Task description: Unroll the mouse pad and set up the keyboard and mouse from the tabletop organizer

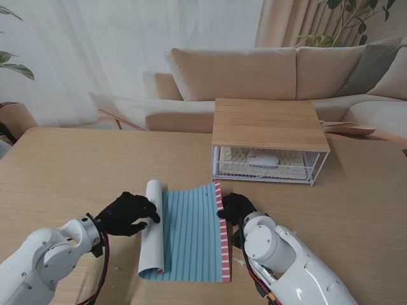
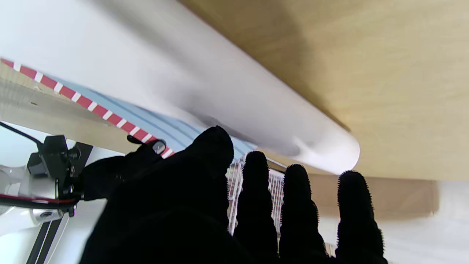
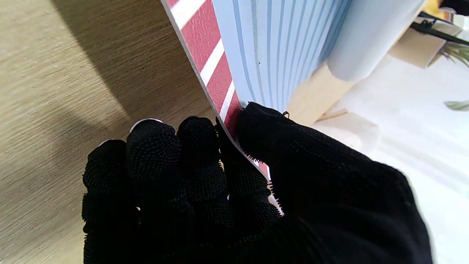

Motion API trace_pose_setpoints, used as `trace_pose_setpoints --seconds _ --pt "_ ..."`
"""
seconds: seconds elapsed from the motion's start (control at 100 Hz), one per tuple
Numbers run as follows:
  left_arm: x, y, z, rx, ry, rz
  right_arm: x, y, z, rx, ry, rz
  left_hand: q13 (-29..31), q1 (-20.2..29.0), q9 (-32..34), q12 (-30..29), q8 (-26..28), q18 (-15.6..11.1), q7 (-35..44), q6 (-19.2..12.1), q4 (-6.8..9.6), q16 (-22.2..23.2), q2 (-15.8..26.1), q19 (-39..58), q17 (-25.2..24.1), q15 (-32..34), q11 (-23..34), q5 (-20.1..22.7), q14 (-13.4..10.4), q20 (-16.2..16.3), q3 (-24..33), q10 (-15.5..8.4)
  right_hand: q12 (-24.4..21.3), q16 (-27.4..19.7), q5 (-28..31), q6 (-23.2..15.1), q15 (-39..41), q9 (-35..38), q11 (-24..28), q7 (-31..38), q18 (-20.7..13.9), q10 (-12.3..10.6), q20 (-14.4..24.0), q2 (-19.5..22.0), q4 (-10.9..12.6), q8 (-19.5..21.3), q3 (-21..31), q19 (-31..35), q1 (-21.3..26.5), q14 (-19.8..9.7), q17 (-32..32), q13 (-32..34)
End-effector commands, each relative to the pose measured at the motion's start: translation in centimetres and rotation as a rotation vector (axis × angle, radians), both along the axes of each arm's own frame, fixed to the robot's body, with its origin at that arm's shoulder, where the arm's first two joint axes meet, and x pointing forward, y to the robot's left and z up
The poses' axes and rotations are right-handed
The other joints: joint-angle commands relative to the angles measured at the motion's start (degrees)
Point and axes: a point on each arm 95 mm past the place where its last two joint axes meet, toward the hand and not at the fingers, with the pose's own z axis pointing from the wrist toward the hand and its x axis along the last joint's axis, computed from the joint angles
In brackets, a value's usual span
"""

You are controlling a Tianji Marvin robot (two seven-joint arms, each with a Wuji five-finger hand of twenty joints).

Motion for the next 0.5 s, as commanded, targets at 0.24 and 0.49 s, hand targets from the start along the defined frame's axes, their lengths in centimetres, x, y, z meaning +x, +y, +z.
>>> trace_pose_setpoints --seconds 0.24,0.49 --pt "0.0 -3.2 2.2 -0.126 -0.064 -0.012 -0.2 0.5 -0.2 0.024 0.011 0.002 0.2 -1.4 -0.3 -0.1 -0.6 1.4 -0.7 0.0 -1.41 -0.6 0.6 1.5 -0.9 0.0 -1.1 0.5 -0.4 0.6 0.6 0.0 0.5 0.8 0.1 -0.8 1.2 -0.5 3.1 2.1 -2.6 5.2 2.8 1.0 1.6 1.6 2.9 4.2 2.6 1.8 -1.6 -0.2" --pt "0.4 -4.0 -0.6 -0.044 0.12 -0.062 -0.3 0.7 -0.4 0.029 0.021 0.016 2.5 -3.2 2.4 -0.4 -0.9 1.0 -1.0 -0.2 -2.82 -0.7 2.4 -3.5 -0.5 -0.5 -1.5 1.0 -1.1 -1.9 -4.5 0.0 0.3 0.8 -0.2 -1.0 1.2 -0.8 3.1 2.1 -3.0 5.1 2.9 1.2 1.7 1.9 2.8 4.0 2.7 1.9 -2.4 -0.8"
